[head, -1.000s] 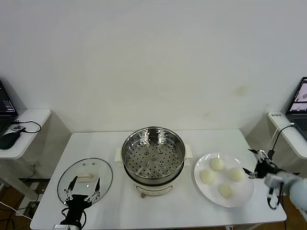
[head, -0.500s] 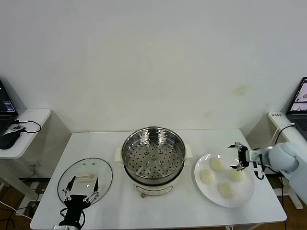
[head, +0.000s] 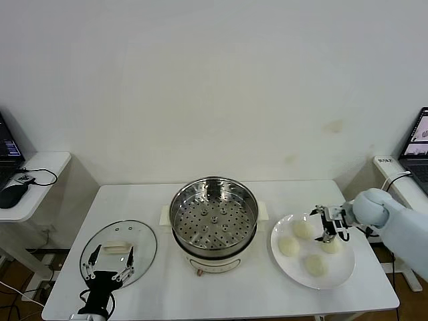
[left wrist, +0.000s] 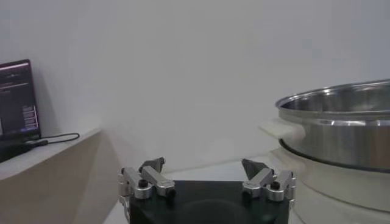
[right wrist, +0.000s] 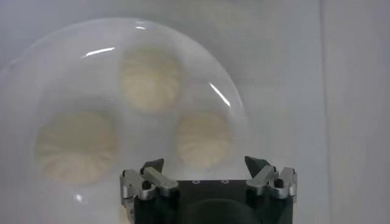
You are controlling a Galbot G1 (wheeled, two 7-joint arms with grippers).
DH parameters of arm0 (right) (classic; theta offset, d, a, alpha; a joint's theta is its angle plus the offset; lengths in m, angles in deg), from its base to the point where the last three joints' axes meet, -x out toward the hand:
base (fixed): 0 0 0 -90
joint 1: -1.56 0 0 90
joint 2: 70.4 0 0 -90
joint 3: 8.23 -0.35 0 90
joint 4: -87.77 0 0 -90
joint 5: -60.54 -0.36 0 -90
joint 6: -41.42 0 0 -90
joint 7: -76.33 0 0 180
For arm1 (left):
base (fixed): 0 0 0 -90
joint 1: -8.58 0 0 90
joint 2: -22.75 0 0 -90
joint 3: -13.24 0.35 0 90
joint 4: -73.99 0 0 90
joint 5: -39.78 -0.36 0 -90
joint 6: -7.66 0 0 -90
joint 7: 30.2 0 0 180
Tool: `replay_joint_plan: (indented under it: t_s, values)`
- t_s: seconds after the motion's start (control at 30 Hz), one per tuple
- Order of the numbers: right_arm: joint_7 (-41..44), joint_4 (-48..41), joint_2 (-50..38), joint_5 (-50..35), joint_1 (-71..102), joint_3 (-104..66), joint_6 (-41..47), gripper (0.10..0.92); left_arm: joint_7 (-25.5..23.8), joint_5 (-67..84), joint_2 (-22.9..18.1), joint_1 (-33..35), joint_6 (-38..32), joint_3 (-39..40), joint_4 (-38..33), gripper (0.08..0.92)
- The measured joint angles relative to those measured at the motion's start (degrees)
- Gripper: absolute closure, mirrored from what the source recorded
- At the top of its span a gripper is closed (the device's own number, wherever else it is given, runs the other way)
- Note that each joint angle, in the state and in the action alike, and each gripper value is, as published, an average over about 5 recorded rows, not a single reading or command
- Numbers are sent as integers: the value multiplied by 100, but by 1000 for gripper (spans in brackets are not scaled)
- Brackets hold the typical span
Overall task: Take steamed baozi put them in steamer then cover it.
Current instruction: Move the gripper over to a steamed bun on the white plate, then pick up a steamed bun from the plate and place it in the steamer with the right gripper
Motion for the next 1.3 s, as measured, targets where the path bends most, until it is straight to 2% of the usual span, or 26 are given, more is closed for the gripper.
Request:
replay_joint_plan:
  t_s: [0.5, 0.73, 1.0, 1.3]
  values:
    - [-6, -518, 513, 106, -282, 479, 79, 211, 6, 26, -29, -7, -55, -132, -23, 177]
    - [22, -672, 648, 184, -347, 554, 119, 275, 13, 31, -46, -1, -77, -153, -2, 177]
    - [85, -717, 675, 224, -434, 655, 101, 391, 20, 37, -74, 3, -103, -162, 6, 177]
    - [213, -450, 426, -8, -835, 932, 66, 406, 11, 120, -39, 22, -99, -184, 4, 177]
